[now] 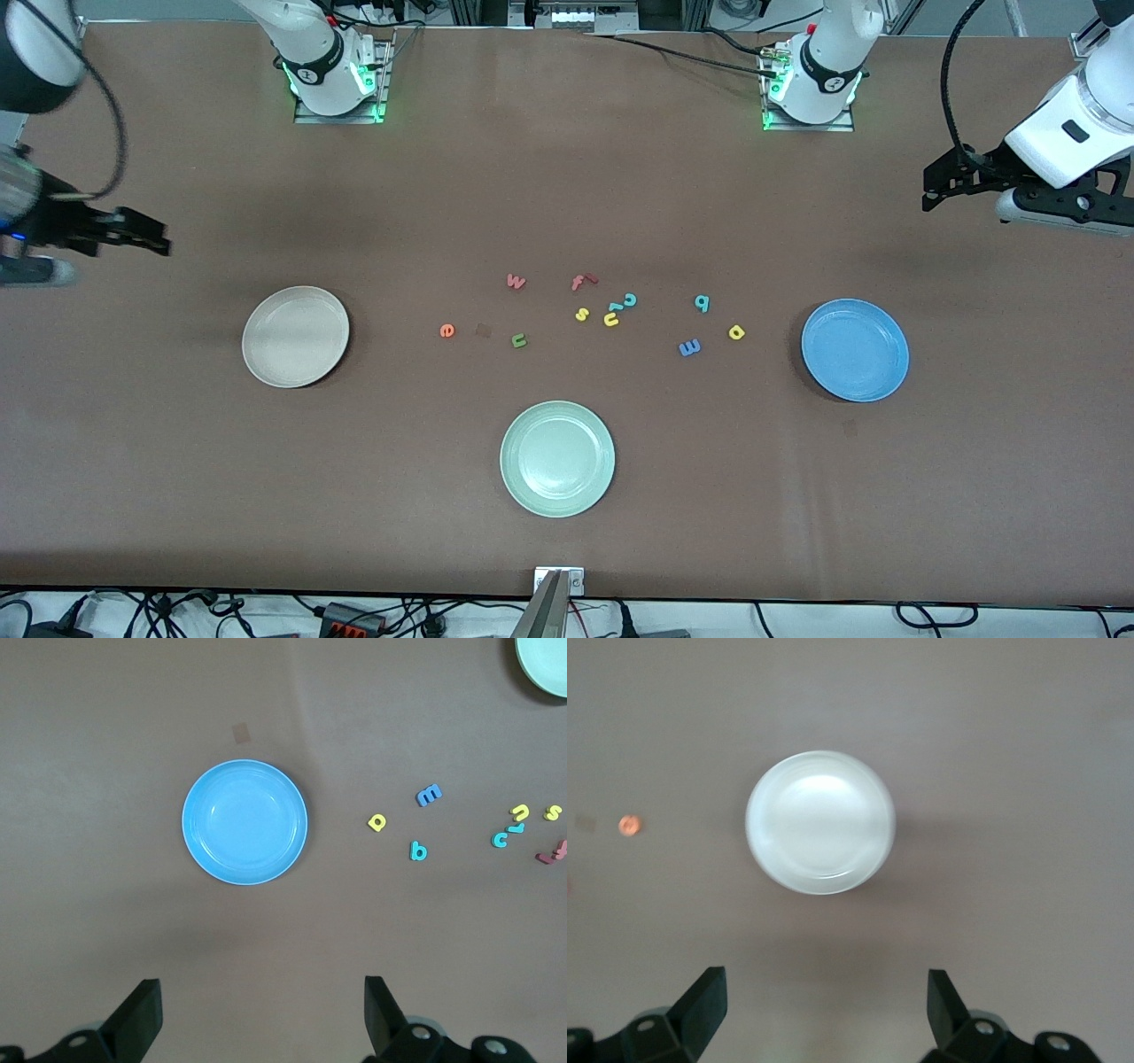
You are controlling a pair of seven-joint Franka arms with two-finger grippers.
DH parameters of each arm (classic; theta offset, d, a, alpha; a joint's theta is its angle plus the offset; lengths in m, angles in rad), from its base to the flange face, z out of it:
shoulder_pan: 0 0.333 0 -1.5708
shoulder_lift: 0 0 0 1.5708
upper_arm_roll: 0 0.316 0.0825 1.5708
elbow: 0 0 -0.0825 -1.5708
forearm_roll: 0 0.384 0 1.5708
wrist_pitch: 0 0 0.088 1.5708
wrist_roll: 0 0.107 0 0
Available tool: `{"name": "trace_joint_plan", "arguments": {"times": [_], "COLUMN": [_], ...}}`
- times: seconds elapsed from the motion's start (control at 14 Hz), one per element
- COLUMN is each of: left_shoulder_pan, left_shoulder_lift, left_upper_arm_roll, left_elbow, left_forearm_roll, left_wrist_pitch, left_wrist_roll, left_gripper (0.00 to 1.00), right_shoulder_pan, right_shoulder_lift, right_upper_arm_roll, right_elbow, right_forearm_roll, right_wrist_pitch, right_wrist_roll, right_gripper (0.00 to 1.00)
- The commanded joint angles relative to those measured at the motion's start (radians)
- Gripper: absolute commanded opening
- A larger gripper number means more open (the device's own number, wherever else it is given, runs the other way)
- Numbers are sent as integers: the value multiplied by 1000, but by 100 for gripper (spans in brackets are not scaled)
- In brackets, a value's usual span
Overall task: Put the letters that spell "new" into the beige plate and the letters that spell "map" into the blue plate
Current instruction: 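Reach both grippers down toward the scattered foam letters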
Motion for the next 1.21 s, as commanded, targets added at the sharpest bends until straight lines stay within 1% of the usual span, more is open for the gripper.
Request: {"name": "trace_joint_plan", "arguments": {"times": [0.0,0.07,0.14,0.29,0.36,0.5,0.57,0.64,0.71,0.86,1.0,1.07,1.14], "left_shoulder_pan": [-11,-26,-64,-115,-149,-206,-232,-232,-241,-275,-316,-326,-333], "left_shoulder_lift": [28,58,103,155,184,267,305,353,385,454,521,551,580], "left_upper_arm_roll": [-5,-7,-7,-7,-5,-5,-5,-5,-5,-7,-5,-5,-5], "left_elbow": [15,16,19,19,19,22,51,82,91,84,81,73,58], "left_forearm_roll": [0,-2,-2,-2,-2,1,9,6,6,2,15,15,15], "left_wrist_pitch": [-24,-24,-24,13,34,68,78,79,96,212,318,382,462], "left_wrist_roll": [12,13,15,9,9,19,22,38,104,250,333,373,436], "left_gripper": [100,100,100,100,100,100,100,100,100,100,100,100,100], "right_shoulder_pan": [121,147,170,243,271,320,333,347,365,405,446,457,466], "right_shoulder_lift": [117,160,195,252,285,350,381,407,434,476,513,526,542], "right_upper_arm_roll": [-3,-3,-3,-4,-4,-6,-6,-6,-6,-4,-4,-4,-4], "right_elbow": [6,6,6,6,8,8,14,14,14,17,17,17,17], "right_forearm_roll": [27,85,110,107,104,93,93,93,95,105,106,104,104], "right_wrist_pitch": [48,84,121,180,203,264,290,321,356,414,447,467,483], "right_wrist_roll": [12,14,14,39,94,139,139,139,148,217,372,447,499], "right_gripper": [100,100,100,100,100,100,100,100,100,100,100,95,95]}}
